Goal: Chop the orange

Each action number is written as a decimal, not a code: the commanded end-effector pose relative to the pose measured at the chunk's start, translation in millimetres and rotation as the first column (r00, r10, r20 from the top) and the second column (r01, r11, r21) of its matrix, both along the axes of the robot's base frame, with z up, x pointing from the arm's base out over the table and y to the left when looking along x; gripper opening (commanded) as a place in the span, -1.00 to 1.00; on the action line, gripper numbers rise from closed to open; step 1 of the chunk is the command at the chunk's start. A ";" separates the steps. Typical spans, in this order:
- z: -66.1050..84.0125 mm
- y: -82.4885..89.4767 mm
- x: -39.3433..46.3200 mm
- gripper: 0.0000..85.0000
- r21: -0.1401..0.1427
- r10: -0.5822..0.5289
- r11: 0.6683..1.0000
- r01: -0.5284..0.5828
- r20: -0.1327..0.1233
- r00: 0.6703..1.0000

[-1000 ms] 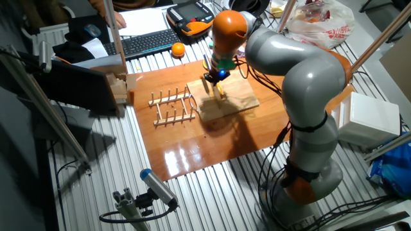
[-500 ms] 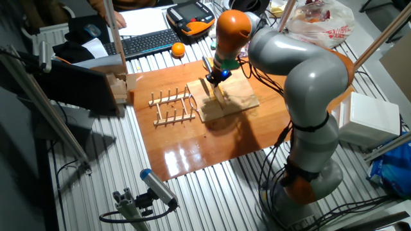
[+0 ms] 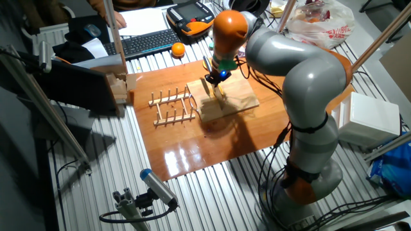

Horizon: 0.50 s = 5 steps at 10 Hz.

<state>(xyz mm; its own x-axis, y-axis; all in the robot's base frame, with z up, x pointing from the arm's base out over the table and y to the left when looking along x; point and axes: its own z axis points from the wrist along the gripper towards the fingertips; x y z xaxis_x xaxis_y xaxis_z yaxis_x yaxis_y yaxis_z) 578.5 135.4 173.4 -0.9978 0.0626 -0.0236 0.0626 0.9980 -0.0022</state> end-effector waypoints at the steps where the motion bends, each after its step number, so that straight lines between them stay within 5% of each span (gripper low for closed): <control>1: 0.2 1.2 -0.2 -1.00 0.003 0.028 1.000 -0.028 -0.005 1.000; 2: 0.2 1.2 -0.2 -1.00 0.010 0.045 0.999 -0.045 -0.024 0.999; 5: 14.3 -35.5 21.5 -1.00 0.002 0.074 0.997 -0.074 -0.060 0.995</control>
<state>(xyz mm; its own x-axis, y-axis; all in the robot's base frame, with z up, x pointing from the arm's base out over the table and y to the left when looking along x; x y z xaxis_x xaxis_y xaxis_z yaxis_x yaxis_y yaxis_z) 599.9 104.0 187.1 -0.9993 -0.0076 0.0362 -0.0077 1.0000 -0.0028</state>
